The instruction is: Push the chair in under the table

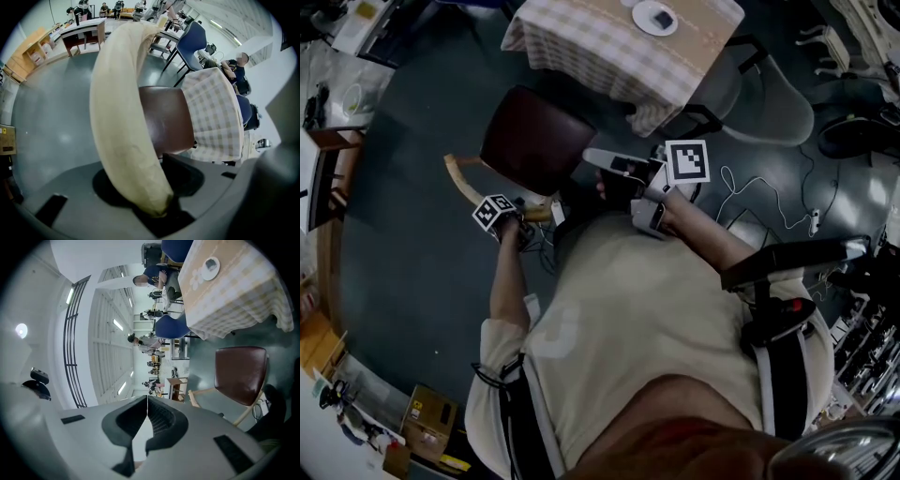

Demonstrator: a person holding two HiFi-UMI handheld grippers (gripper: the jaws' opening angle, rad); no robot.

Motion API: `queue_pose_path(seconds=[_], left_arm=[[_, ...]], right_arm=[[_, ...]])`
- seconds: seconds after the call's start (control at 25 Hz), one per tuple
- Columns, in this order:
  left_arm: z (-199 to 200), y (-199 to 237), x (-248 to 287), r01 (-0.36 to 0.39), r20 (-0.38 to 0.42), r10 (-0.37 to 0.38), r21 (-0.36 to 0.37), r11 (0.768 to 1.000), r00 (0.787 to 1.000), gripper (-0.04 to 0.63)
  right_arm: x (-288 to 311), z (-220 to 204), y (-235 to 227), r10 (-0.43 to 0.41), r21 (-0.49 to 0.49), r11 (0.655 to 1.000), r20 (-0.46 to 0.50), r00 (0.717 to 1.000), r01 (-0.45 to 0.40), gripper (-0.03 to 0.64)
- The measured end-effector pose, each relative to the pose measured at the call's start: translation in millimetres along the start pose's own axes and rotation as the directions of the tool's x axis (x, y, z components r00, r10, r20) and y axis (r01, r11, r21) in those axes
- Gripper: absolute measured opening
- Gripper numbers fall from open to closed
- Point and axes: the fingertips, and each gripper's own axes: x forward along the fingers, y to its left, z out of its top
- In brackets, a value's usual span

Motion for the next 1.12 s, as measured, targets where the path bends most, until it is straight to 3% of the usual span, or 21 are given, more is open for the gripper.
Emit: queue_pose_path(seconds=[1.12], left_arm=[[10.0,-33.7,9.3,0.022,-0.013,-0.021,0.060,0.998,1.000,0.206]], right_arm=[[-24.3,-0.4,-13.9,-0.035,0.018,0.999,0.031,0.999,0.035,0.012]])
